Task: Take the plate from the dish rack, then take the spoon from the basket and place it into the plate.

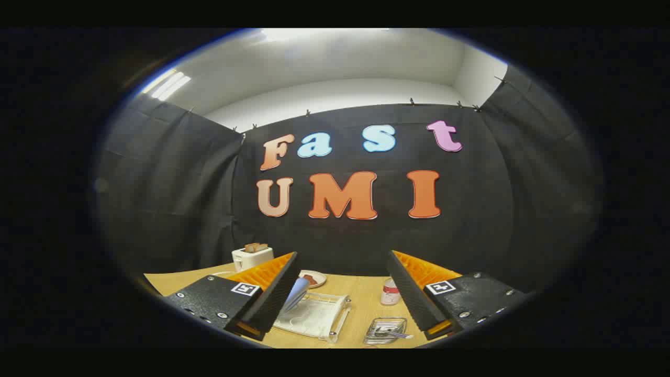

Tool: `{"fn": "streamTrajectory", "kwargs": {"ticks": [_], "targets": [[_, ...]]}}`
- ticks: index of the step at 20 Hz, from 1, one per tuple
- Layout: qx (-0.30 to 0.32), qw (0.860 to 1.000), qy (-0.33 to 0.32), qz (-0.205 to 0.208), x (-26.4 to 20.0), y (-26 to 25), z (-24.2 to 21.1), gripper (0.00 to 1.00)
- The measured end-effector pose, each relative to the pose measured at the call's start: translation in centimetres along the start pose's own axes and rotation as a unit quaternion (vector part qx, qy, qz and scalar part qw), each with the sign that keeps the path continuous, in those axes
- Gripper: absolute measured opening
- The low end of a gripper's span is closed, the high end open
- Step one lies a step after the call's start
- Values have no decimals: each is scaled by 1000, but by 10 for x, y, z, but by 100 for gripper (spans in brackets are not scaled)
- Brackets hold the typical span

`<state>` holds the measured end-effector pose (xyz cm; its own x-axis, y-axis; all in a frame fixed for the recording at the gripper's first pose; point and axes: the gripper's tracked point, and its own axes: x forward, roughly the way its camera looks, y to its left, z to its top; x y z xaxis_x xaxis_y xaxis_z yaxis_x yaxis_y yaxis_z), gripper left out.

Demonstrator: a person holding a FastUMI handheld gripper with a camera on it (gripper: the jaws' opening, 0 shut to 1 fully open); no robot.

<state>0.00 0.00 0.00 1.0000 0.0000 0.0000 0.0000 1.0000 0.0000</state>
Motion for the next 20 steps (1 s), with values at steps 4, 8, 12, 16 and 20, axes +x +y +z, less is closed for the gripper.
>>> {"fn": "streamTrajectory", "kwargs": {"ticks": [4, 8, 12, 16, 20], "targets": [[1, 1000, -1, 17, -1, 12, 2, 99], [-1, 1000, -5, 18, 1, 14, 8, 99], [5, 1000, -2, 18, 5, 15, 7, 99], [6, 1000, 3, 12, 10, 10, 4, 99], [3, 1000, 12, 14, 15, 14, -1, 99]]}}
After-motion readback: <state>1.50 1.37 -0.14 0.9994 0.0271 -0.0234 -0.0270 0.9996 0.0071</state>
